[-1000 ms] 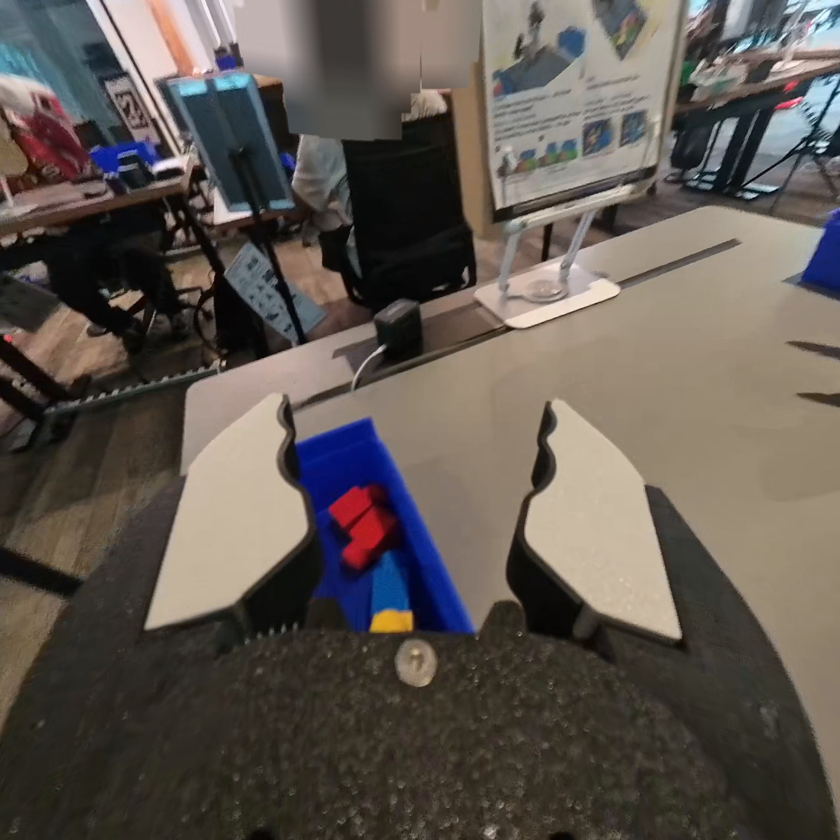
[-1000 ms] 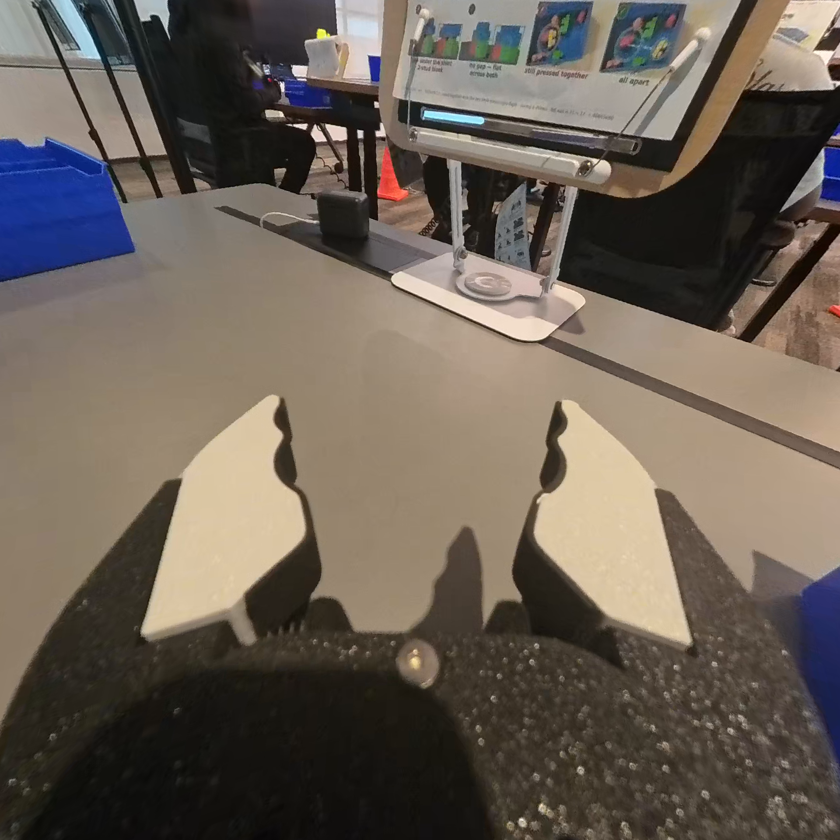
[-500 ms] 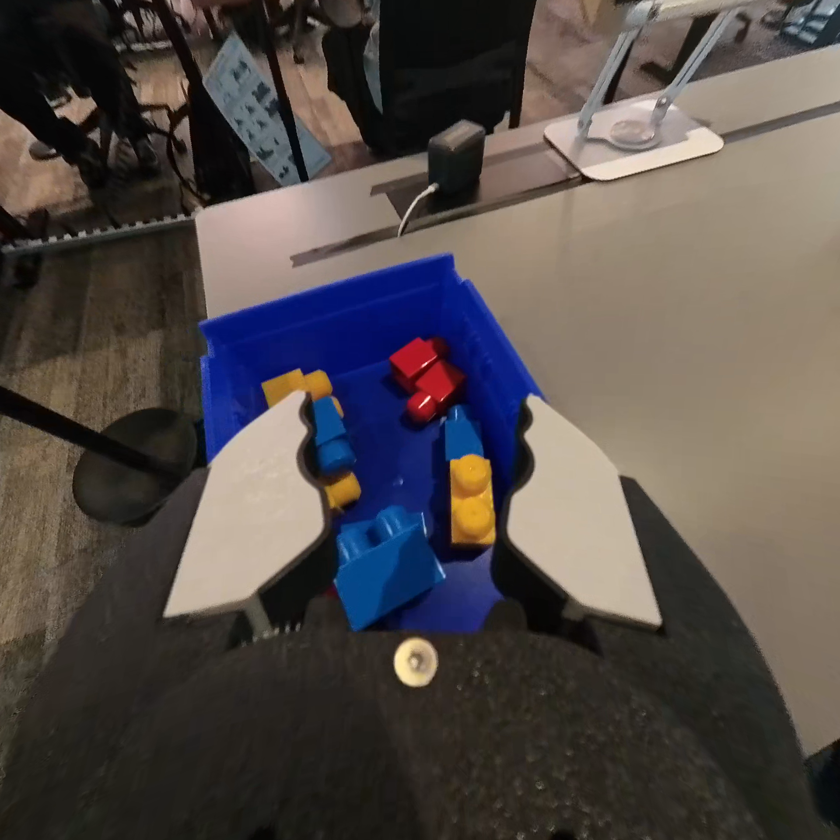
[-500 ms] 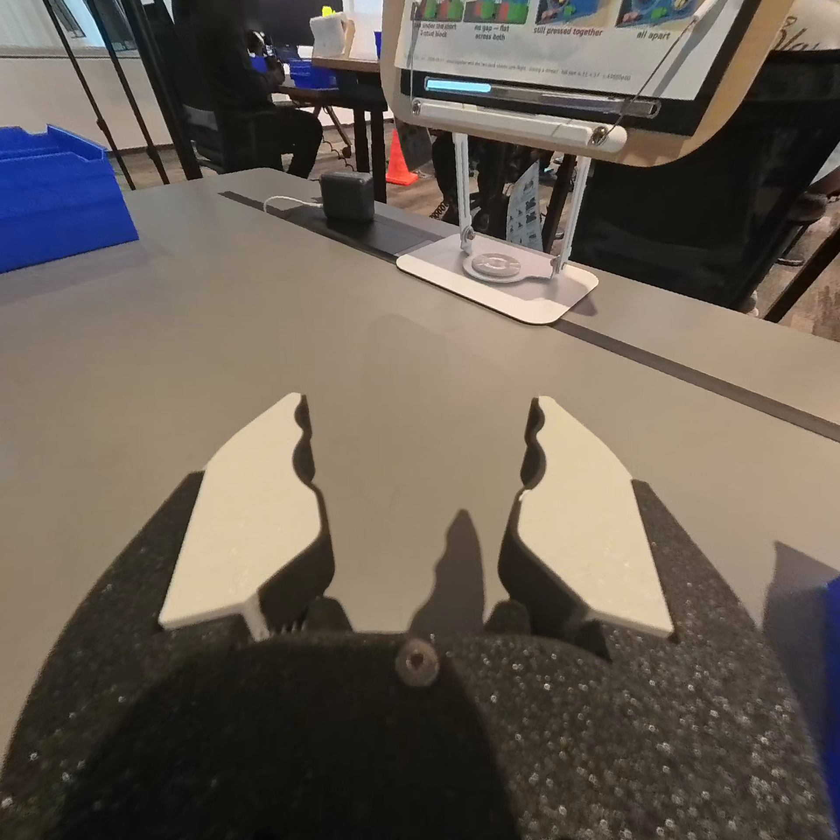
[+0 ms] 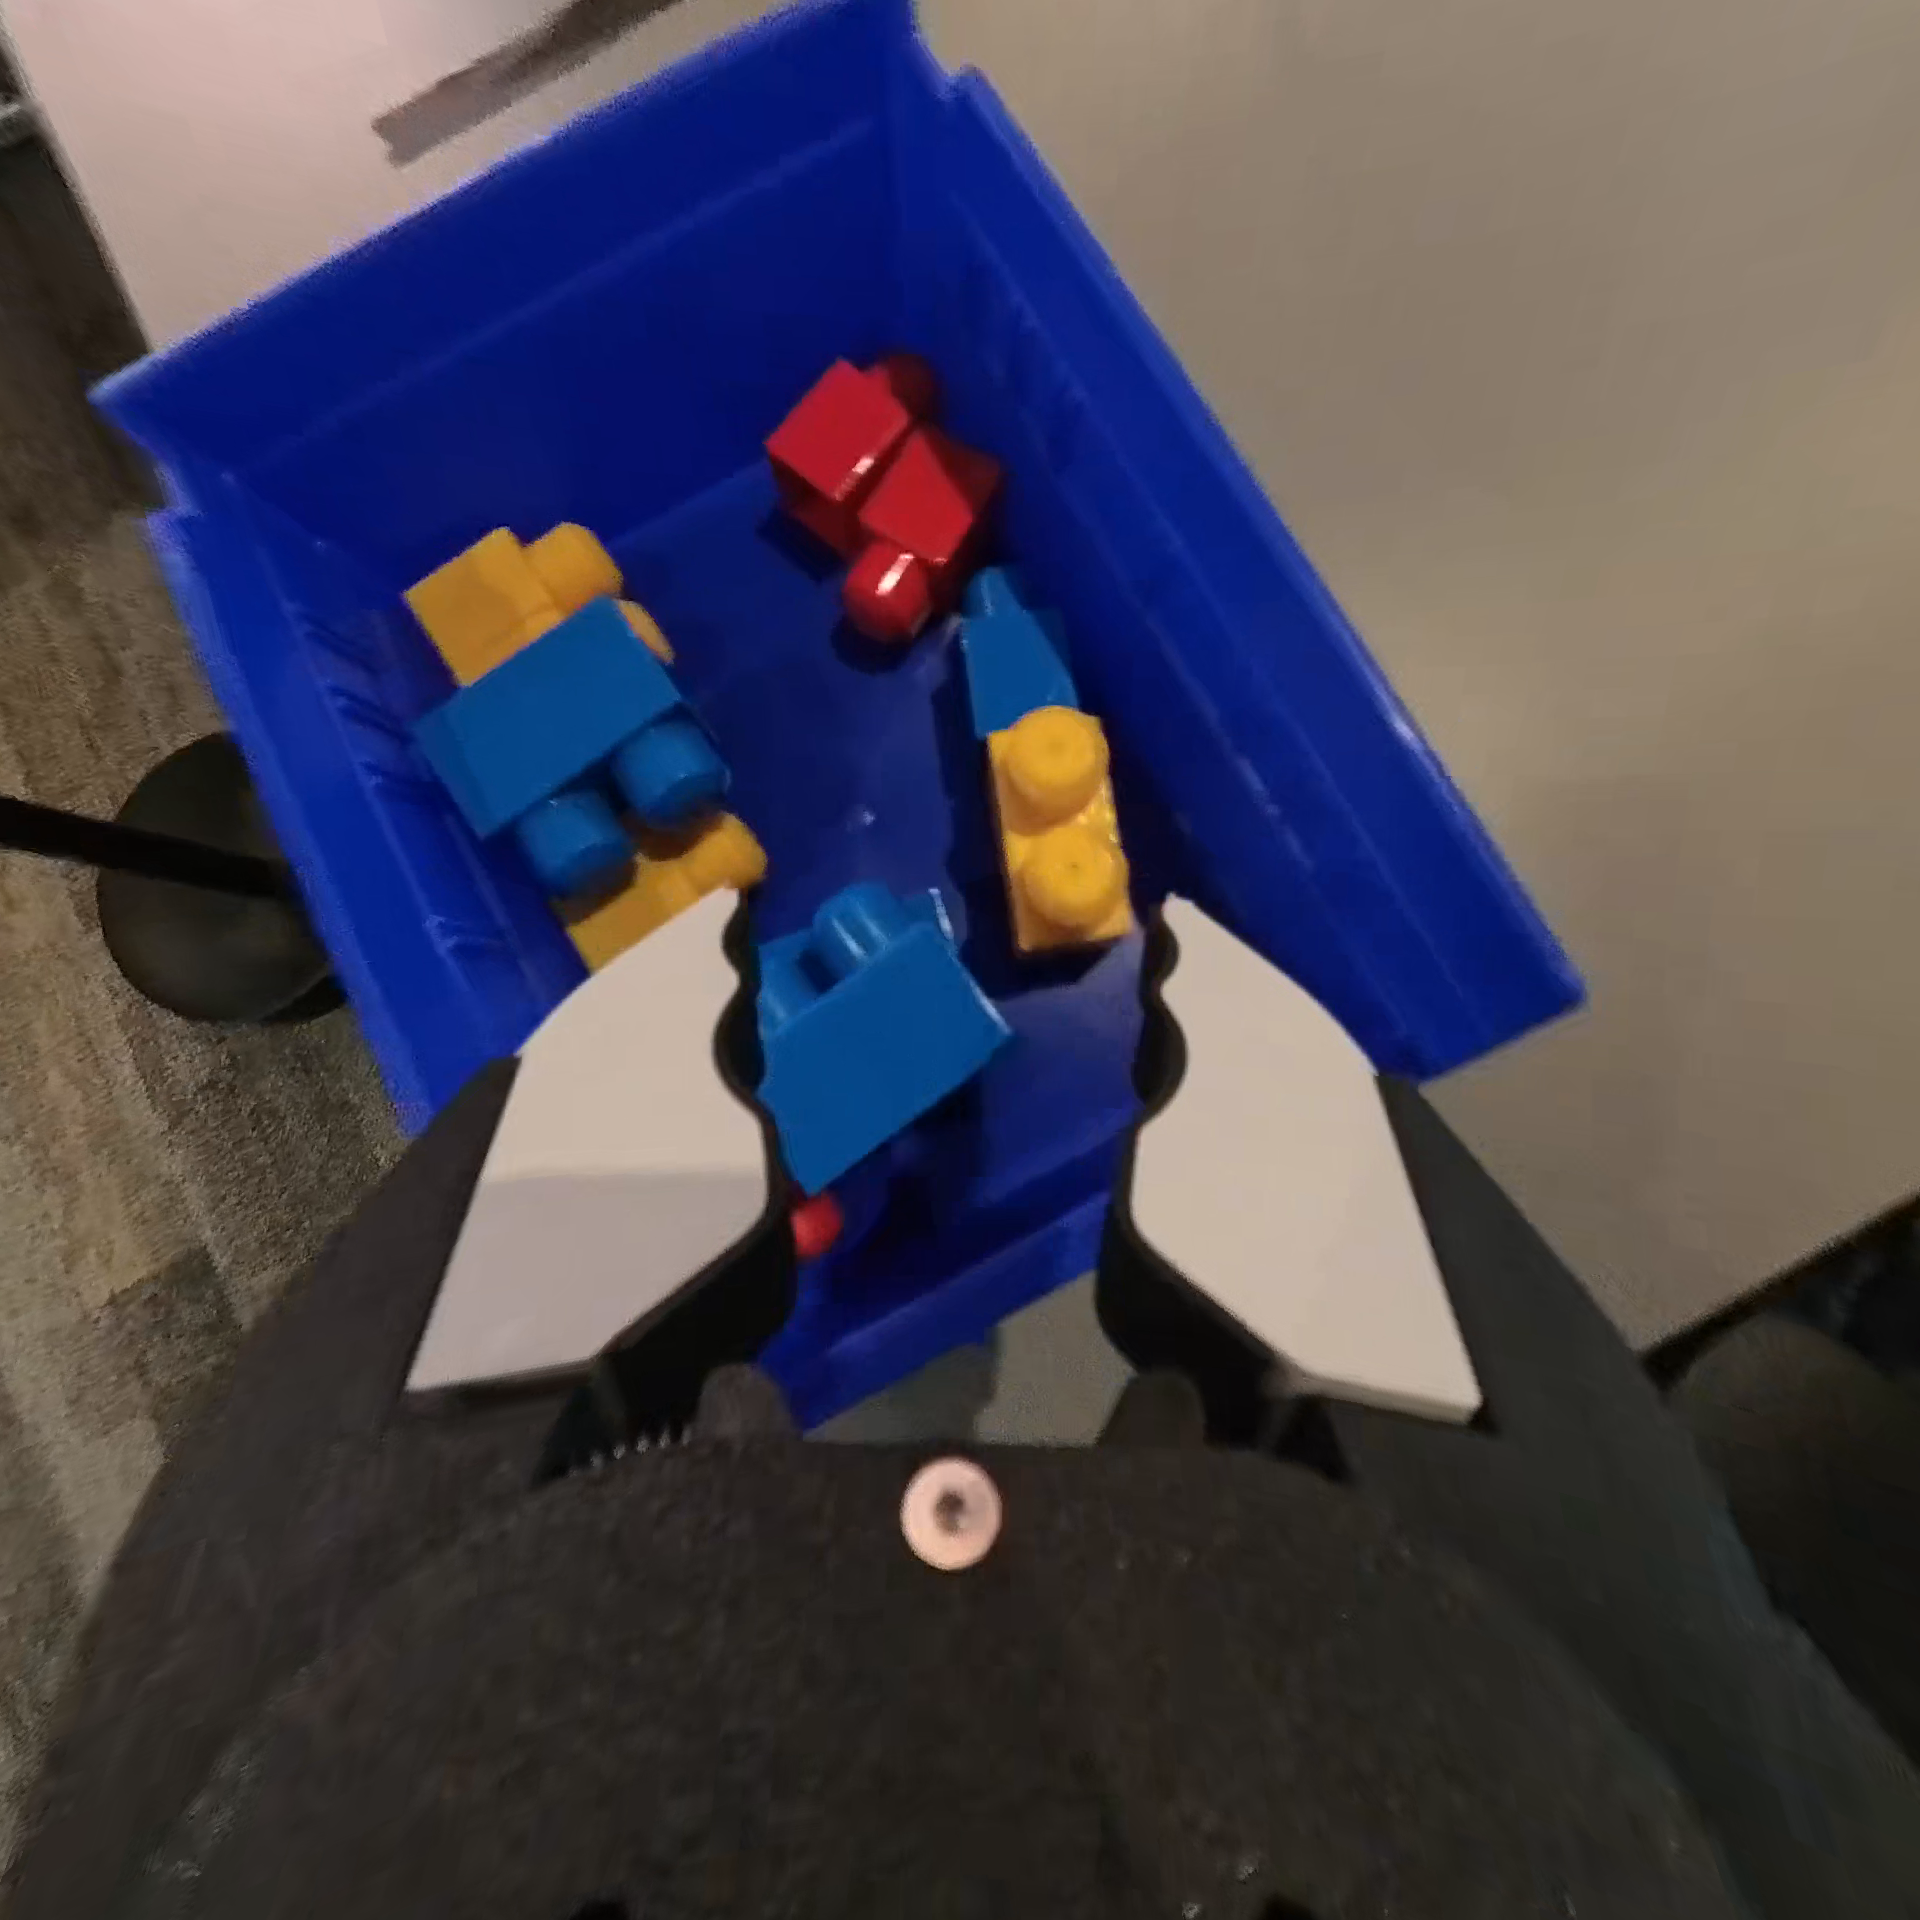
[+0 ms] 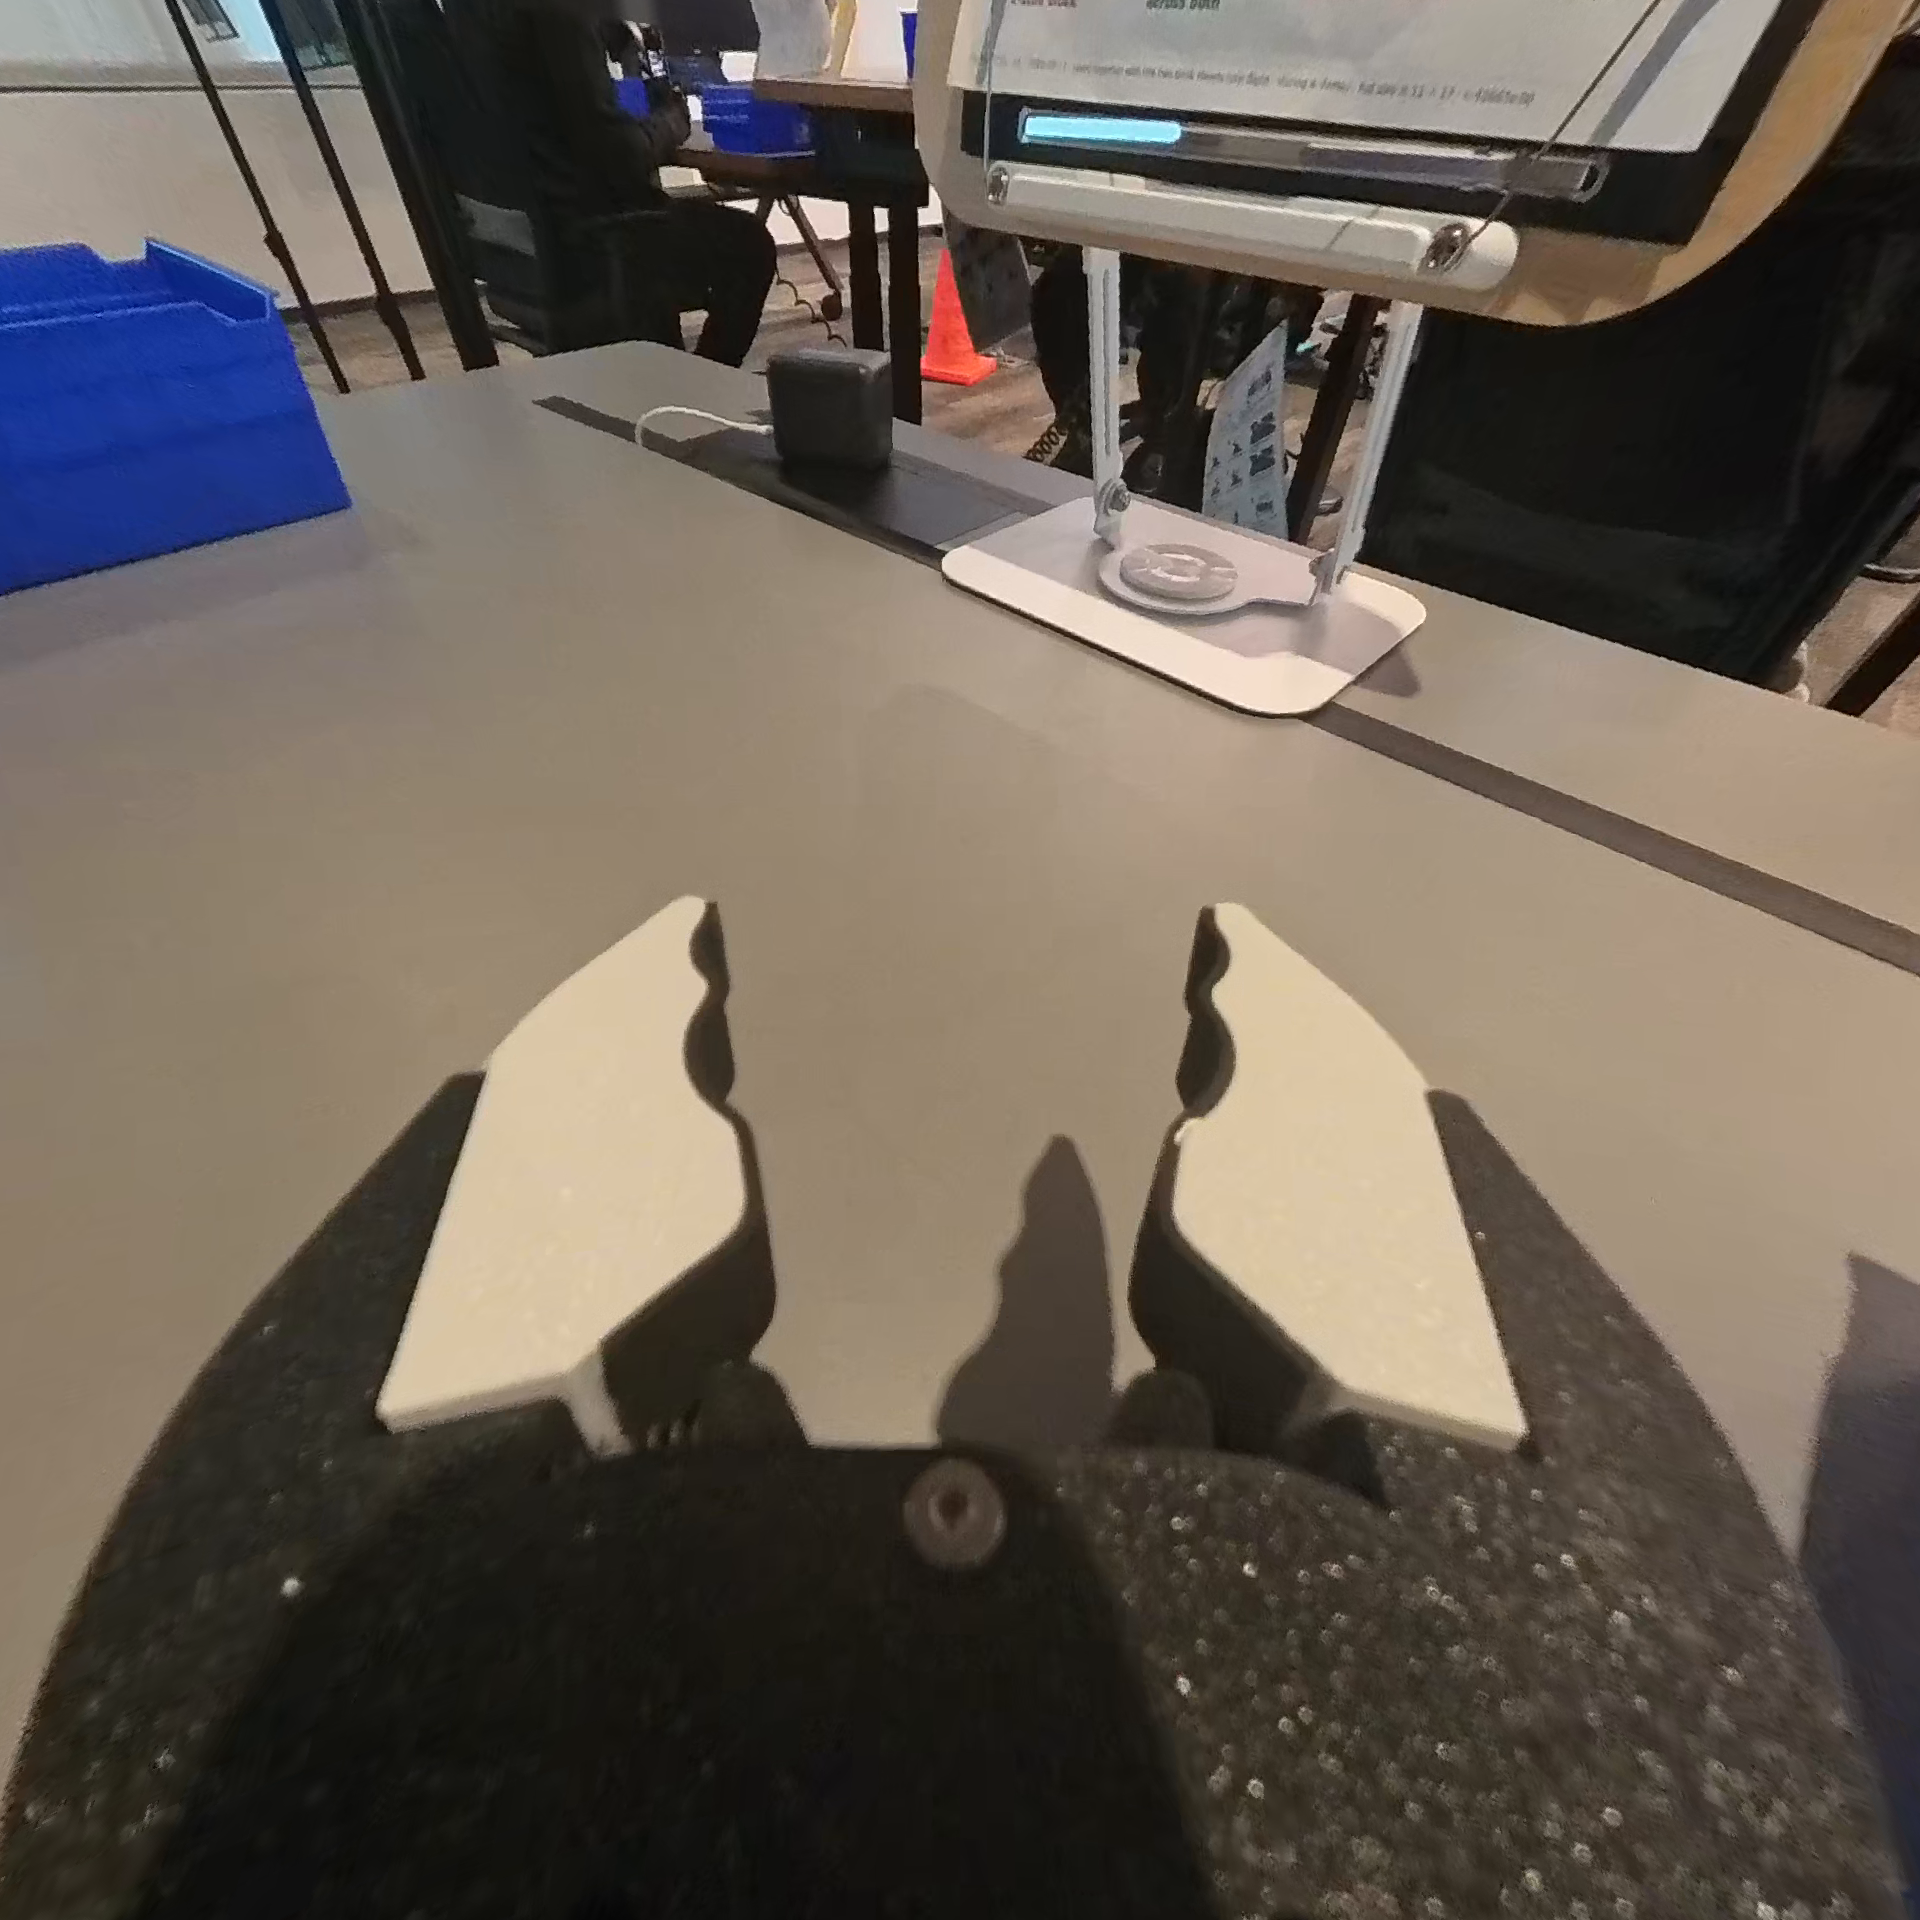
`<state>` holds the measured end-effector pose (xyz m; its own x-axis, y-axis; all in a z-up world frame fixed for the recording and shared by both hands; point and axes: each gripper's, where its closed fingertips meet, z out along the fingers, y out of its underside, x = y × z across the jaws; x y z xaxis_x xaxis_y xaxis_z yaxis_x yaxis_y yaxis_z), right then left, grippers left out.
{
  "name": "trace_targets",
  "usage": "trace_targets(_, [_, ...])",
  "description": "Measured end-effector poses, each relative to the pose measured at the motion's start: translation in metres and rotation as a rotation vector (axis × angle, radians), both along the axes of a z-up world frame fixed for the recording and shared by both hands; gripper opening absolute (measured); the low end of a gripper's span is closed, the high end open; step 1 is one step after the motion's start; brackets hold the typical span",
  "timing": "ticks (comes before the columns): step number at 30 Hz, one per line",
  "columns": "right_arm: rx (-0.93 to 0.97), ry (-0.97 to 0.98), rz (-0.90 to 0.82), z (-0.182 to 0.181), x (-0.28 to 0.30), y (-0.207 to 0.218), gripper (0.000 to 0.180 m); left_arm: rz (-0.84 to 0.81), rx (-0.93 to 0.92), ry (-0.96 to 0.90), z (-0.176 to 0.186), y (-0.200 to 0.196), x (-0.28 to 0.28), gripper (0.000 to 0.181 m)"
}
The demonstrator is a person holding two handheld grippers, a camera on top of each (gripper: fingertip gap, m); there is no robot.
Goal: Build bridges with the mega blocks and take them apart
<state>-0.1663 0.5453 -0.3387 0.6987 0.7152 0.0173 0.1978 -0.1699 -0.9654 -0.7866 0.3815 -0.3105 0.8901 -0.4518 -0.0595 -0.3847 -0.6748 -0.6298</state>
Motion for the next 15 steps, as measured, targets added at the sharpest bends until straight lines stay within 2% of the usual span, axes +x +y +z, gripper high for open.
trace_targets(5, [-0.009,-0.022,0.015,-0.006,-0.005,-0.001,0.084,-0.064,-0.055,-0.034,-0.004,0.000,0.024,0.061])
trace_targets(9, [-0.008,-0.023,0.008,-0.007,-0.005,-0.001,0.083,-0.019,-0.062,-0.019,-0.018,0.007,0.034,0.061])
trace_targets(15, [-0.023,-0.020,0.004,-0.010,-0.005,0.001,0.083,0.067,-0.085,0.025,-0.043,0.009,0.038,0.051])
